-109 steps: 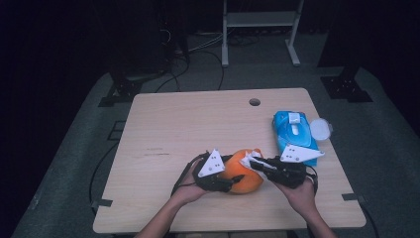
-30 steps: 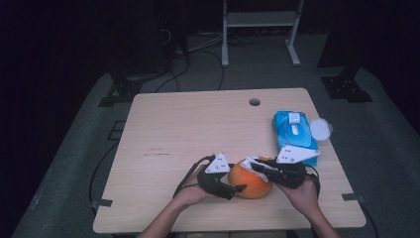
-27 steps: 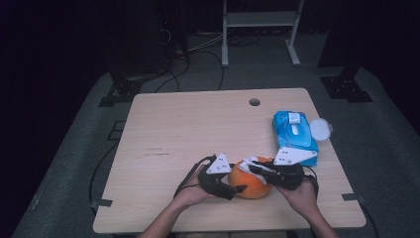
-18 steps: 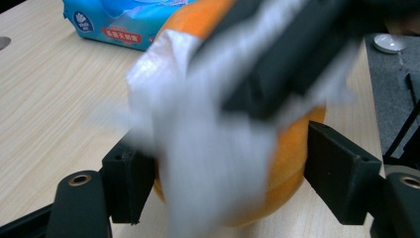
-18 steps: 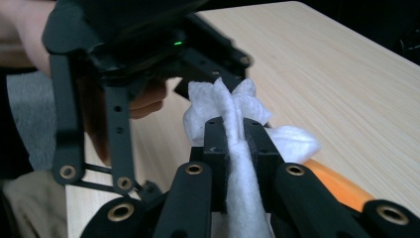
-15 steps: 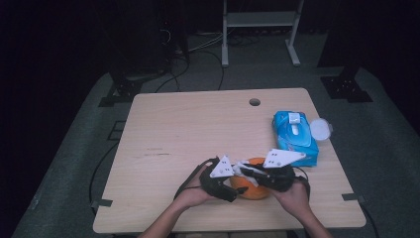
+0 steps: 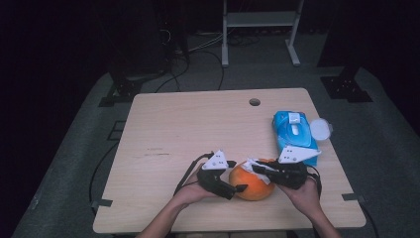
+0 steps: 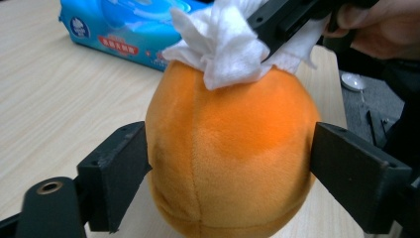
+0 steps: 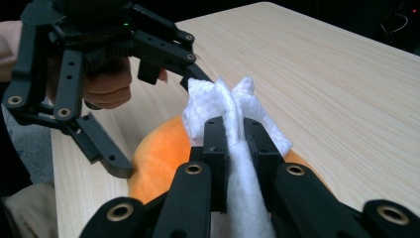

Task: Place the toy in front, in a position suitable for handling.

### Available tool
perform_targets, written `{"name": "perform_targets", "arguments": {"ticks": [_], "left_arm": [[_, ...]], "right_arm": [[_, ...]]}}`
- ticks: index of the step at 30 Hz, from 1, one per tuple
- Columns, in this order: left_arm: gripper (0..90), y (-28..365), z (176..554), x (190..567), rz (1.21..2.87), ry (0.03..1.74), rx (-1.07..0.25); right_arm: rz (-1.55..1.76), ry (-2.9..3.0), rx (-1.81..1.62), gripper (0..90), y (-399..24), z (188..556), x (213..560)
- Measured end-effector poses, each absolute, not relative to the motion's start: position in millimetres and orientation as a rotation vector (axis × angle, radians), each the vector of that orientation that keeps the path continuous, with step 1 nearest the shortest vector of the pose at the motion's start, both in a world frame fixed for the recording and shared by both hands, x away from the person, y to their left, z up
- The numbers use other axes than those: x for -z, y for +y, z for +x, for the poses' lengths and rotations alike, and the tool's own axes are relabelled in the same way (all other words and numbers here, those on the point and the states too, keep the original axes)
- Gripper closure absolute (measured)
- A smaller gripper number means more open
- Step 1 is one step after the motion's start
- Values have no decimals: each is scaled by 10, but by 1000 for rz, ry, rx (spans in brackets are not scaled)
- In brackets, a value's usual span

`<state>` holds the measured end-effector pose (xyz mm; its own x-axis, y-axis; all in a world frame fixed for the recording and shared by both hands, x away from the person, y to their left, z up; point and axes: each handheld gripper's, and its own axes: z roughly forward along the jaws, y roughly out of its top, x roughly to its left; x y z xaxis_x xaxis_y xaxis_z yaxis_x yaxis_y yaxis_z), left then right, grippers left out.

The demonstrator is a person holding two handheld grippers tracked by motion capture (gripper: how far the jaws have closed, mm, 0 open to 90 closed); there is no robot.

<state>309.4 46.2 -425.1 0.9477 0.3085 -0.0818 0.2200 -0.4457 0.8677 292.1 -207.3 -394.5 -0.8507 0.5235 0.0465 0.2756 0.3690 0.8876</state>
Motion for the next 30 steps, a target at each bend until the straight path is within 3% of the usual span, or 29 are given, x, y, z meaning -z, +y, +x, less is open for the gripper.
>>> {"name": "perform_targets", "arguments": {"ticks": [5, 12, 22, 28, 30], "left_arm": [[247, 444, 3074, 4269, 2060, 386, -120], [257, 407, 3021, 4251, 2108, 339, -196], [271, 539, 3080, 4335, 2116, 336, -143], [135, 545, 3107, 4234, 2044, 346, -82], [133, 508, 3092, 4219, 2047, 340, -92]], "right_arm": [[679, 2391, -1447, 809, -1983, 2875, 3925], [543, 2449, -1370, 811, -1567, 2764, 3972], [749, 2352, -1462, 810, -2105, 2928, 3943], [684, 2367, -1467, 807, -1970, 2853, 3970], [640, 2387, -1478, 807, -1854, 2818, 3982]]}}
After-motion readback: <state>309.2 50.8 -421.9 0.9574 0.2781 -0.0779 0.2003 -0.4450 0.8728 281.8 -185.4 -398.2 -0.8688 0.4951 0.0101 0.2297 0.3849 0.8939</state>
